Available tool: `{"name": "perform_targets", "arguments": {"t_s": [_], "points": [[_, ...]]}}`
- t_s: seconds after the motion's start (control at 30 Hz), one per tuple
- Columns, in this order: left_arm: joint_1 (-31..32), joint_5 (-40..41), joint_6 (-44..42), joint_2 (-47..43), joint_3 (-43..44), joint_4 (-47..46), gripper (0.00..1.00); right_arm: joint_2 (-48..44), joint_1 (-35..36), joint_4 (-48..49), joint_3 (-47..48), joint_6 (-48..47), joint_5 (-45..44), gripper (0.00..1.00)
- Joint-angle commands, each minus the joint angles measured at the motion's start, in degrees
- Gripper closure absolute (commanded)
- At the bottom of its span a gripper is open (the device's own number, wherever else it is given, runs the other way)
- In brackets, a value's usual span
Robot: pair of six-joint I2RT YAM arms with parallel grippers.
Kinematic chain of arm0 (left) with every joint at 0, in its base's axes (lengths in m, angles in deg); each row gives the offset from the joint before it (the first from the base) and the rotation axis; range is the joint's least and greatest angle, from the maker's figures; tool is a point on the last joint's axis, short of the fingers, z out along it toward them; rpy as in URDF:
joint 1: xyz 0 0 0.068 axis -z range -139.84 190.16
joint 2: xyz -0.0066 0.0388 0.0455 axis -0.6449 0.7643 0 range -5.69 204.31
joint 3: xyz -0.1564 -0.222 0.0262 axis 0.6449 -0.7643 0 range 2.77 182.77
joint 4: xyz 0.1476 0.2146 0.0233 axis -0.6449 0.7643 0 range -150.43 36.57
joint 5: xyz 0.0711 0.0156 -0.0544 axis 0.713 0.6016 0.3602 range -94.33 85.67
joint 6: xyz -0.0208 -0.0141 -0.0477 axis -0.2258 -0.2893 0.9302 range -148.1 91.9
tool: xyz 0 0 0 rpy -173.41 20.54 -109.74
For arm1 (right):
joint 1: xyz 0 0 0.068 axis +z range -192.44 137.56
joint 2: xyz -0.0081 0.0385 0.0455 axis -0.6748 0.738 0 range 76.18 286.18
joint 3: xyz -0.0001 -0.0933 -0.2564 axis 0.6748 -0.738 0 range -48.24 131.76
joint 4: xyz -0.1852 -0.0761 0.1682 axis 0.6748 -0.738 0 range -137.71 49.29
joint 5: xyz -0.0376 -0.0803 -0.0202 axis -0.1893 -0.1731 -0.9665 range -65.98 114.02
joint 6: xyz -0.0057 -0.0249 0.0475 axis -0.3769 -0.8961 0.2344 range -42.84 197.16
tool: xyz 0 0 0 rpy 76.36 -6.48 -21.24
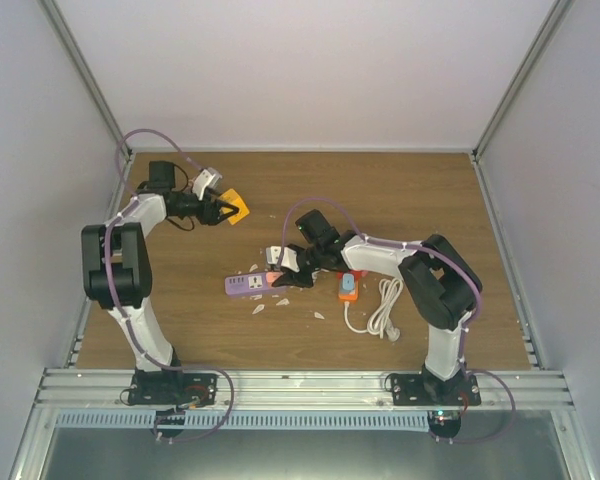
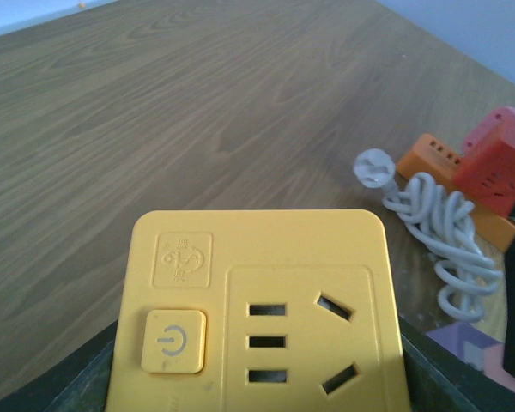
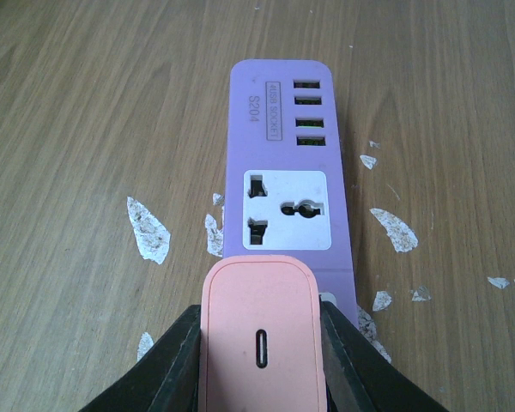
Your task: Pull the plug off the socket
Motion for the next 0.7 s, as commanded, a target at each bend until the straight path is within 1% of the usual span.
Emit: {"name": "perform_targets", "arguments": {"t_s": [0.0, 0.27, 0.43, 0.6, 0.67], "points": [[-0.3, -0.1, 4.3, 4.8, 5.0, -3.6, 0.7, 3.0, 0.4, -3.6, -1.0, -0.5, -5.6, 0.97], [-0.5, 1.0, 8.0, 14.1, 14.4, -3.1, 0.69, 3.7, 0.4, -3.5, -1.1, -0.5, -6.0, 0.97], [-0.6, 0.4, 10.1, 19.9, 20.2, -1.2, 0.69, 4.3, 0.4, -3.4, -1.1, -0.6, -6.0, 0.97], [-0.7, 0.3, 11.5, 23.5, 23.6, -1.4, 0.68, 4.7, 0.5, -3.5, -1.0, -0.6, -6.0, 0.97], [-0.7, 0.6, 11.8, 24.4, 24.2, -2.0, 0.66, 4.9, 0.5, -3.6, -1.0, -0.6, -6.0, 0.97]]}}
